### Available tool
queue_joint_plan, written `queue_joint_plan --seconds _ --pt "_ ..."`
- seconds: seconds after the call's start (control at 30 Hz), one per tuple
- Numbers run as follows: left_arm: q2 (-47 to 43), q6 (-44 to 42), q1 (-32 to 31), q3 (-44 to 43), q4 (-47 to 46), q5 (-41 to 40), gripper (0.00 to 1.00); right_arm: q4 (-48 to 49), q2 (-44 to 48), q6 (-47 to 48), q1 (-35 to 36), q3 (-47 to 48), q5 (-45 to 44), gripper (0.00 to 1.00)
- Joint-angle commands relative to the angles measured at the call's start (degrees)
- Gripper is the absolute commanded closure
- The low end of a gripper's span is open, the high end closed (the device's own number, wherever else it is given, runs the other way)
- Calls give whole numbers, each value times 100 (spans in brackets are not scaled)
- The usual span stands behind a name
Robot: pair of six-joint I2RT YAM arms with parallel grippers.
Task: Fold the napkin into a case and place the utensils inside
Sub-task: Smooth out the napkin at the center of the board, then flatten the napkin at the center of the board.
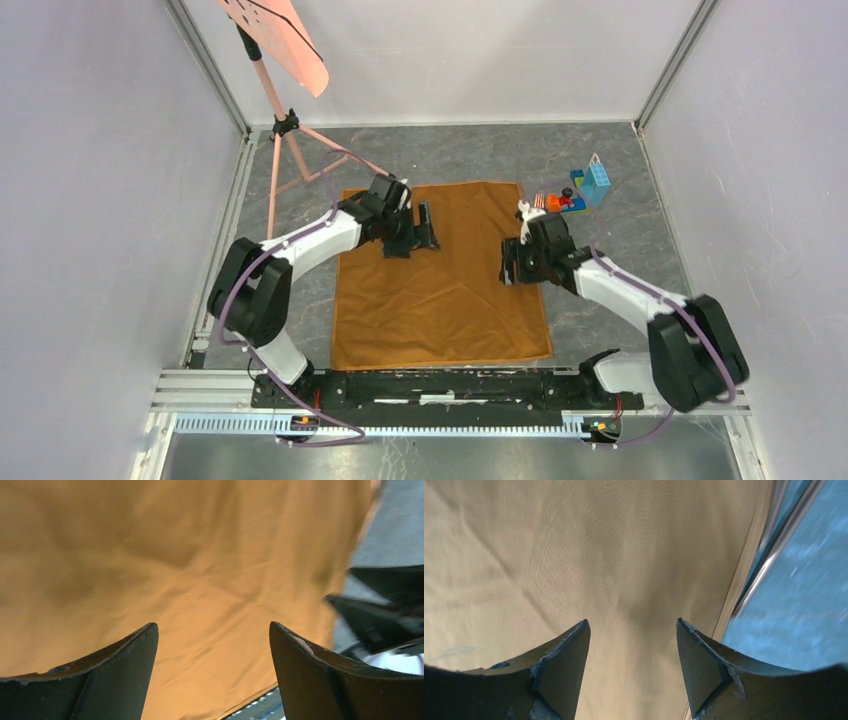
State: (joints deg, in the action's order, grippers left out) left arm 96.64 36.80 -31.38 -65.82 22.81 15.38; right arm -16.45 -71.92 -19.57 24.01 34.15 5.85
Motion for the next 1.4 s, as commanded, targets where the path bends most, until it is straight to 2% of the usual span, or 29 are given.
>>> queue_joint_plan --seconds 0.0,0.2,0.43,0.63,0.77,0.9,1.0,1.1,1.2,1.37 --pt "-688 116 229 704 -68 -1145 10 714 -867 411 20 930 -1034 30" --pt "-575 692 802 1139 -327 -1334 5 965 -1940 624 26 1638 -1299 31" --pt "-193 1347 1424 1369 -870 -1079 3 1509 -2938 653 26 2120 -1211 32" --pt "284 1550 1802 1110 -1067 -972 3 1606 -3913 899 20 3064 -1131 32" --pt "646 1220 1930 507 -818 -1284 3 1486 -4328 972 26 3807 -886 31" --pt "481 788 1938 20 -412 -1434 2 1013 -3983 1111 121 4111 -902 24" --pt "-128 682 1934 215 -398 -1162 0 260 -3315 1041 276 4075 -1320 16" --pt "-903 680 1898 776 -496 -703 0 -228 -2463 588 287 3374 -1493 13" --pt "-1671 629 1898 1383 -617 -35 0 -1073 -1622 41 207 2574 -2180 11" --pt "-2733 623 1880 2086 -455 712 0 -2187 -566 -871 -81 1222 -2212 13"
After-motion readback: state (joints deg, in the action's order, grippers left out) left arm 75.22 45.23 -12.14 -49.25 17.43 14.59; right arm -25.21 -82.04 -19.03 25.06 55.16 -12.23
